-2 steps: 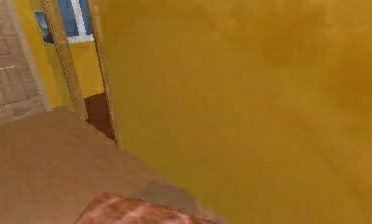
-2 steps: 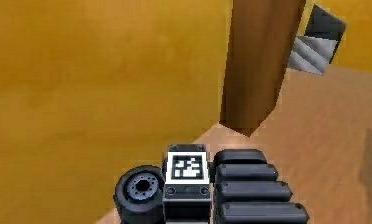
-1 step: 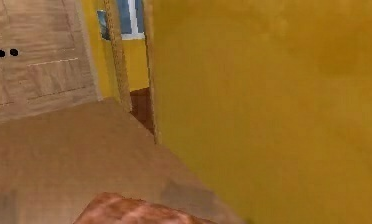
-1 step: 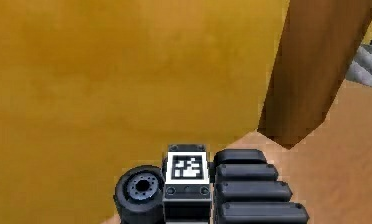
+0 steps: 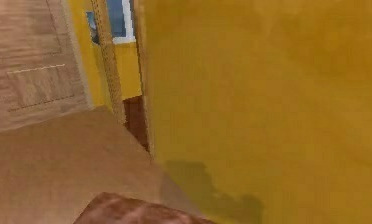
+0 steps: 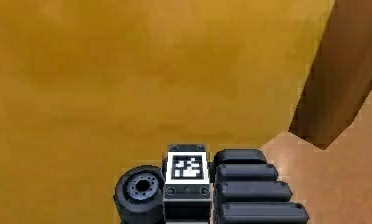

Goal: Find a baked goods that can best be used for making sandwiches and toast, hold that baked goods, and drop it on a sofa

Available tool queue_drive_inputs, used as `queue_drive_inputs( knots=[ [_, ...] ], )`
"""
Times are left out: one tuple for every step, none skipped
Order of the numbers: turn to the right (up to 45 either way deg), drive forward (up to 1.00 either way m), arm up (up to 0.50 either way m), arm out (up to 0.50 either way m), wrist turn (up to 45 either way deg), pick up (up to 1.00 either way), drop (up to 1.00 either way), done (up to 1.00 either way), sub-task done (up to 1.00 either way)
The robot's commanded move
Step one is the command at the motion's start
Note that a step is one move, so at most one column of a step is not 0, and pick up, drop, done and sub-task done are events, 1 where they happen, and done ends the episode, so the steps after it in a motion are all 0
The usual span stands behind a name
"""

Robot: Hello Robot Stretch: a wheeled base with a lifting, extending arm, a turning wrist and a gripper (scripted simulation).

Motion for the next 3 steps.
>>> queue_drive_inputs(
  knots=[
    [-27.0,0.00,0.00,0.00,0.0,0.00,0.00,0.00,0.00],
    [0.0,1.00,0.00,0.00,0.0,0.00,0.00,0.00,0.00],
    [0.0,0.95,0.00,0.00,0.0,0.00,0.00,0.00,0.00]
  ],
)
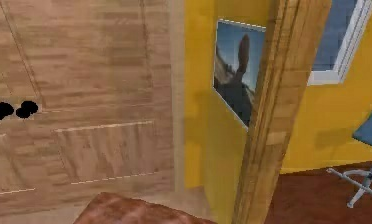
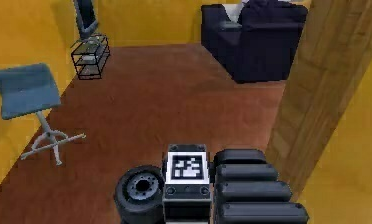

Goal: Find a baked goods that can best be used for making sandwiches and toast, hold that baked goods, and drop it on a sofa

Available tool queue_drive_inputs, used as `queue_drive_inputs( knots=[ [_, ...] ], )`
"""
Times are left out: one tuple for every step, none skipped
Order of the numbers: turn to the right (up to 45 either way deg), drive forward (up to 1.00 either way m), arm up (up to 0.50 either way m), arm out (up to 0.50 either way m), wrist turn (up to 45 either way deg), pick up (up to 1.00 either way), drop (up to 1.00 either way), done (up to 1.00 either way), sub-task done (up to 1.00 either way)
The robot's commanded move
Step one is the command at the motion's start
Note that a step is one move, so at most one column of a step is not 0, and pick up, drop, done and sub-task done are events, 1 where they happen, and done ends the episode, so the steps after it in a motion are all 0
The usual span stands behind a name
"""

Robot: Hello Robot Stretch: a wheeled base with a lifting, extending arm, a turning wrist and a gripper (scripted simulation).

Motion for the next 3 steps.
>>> queue_drive_inputs(
  knots=[
    [45.0,0.00,0.00,0.00,0.0,0.00,0.00,0.00,0.00],
    [30.0,0.00,0.00,0.00,0.0,0.00,0.00,0.00,0.00],
    [0.0,0.70,0.00,0.00,0.0,0.00,0.00,0.00,0.00]
  ],
)
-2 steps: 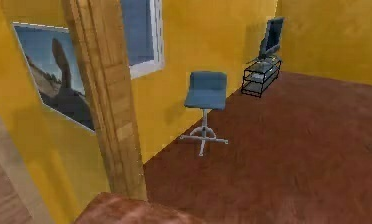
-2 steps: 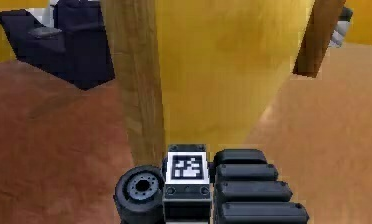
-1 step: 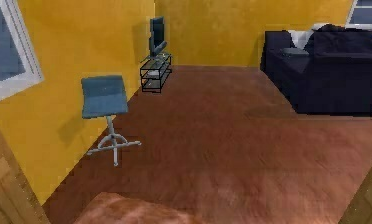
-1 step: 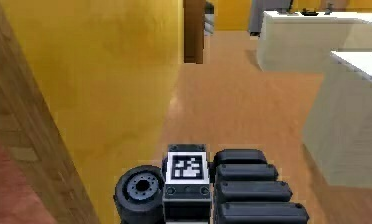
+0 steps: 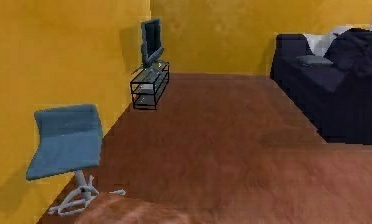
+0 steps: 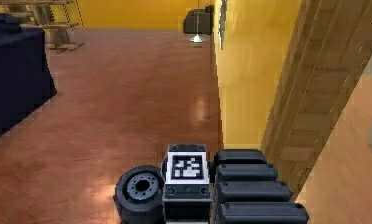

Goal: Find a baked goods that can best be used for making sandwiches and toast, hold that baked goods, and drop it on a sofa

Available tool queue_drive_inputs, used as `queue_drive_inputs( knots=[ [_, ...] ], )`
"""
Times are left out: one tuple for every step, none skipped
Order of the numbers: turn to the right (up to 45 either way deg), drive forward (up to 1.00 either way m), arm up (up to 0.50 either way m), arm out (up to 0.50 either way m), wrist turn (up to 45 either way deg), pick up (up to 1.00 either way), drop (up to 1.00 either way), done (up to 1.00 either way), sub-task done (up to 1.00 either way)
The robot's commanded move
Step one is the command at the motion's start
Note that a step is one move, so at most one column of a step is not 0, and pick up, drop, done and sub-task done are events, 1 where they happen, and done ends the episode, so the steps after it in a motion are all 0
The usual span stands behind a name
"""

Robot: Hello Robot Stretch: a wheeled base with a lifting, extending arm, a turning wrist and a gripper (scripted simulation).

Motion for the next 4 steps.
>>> queue_drive_inputs(
  knots=[
    [24.0,0.00,0.00,0.00,0.0,0.00,0.00,0.00,0.00],
    [0.0,1.00,0.00,0.00,0.0,0.00,0.00,0.00,0.00],
    [0.0,1.00,0.00,0.00,0.0,0.00,0.00,0.00,0.00],
    [0.0,1.00,0.00,0.00,0.0,0.00,0.00,0.00,0.00]
  ],
)
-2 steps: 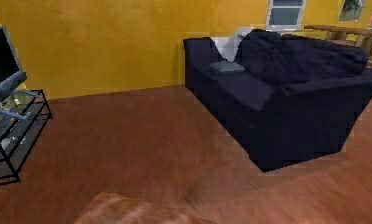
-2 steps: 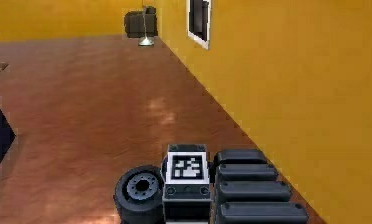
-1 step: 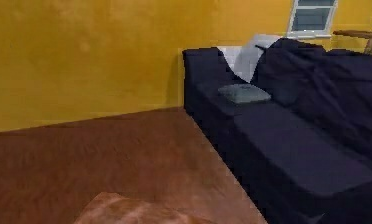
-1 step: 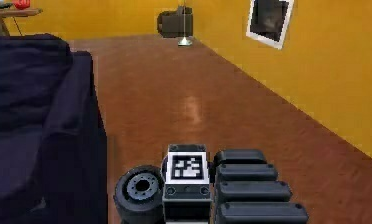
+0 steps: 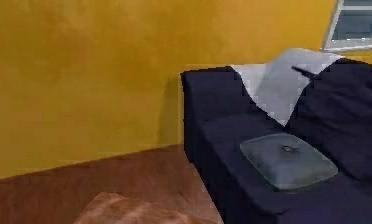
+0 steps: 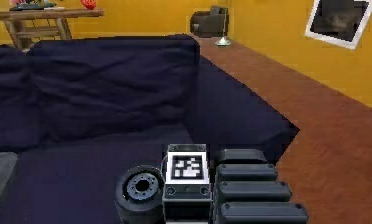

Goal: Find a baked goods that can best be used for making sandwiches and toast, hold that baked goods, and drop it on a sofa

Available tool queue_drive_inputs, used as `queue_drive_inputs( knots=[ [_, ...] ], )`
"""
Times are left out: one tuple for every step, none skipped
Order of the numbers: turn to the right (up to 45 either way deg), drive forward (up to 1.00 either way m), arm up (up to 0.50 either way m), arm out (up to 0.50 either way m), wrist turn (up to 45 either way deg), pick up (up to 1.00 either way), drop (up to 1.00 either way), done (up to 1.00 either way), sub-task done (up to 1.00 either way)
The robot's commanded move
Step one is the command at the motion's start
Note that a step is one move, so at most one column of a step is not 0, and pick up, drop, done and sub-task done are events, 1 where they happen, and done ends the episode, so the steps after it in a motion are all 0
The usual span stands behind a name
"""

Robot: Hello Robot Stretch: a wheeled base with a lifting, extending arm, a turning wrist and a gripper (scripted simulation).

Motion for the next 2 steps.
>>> queue_drive_inputs(
  knots=[
    [6.0,0.00,0.00,0.00,0.0,0.00,0.00,0.00,0.00],
    [0.0,0.50,0.00,0.00,0.0,0.00,0.00,0.00,0.00]
  ],
)
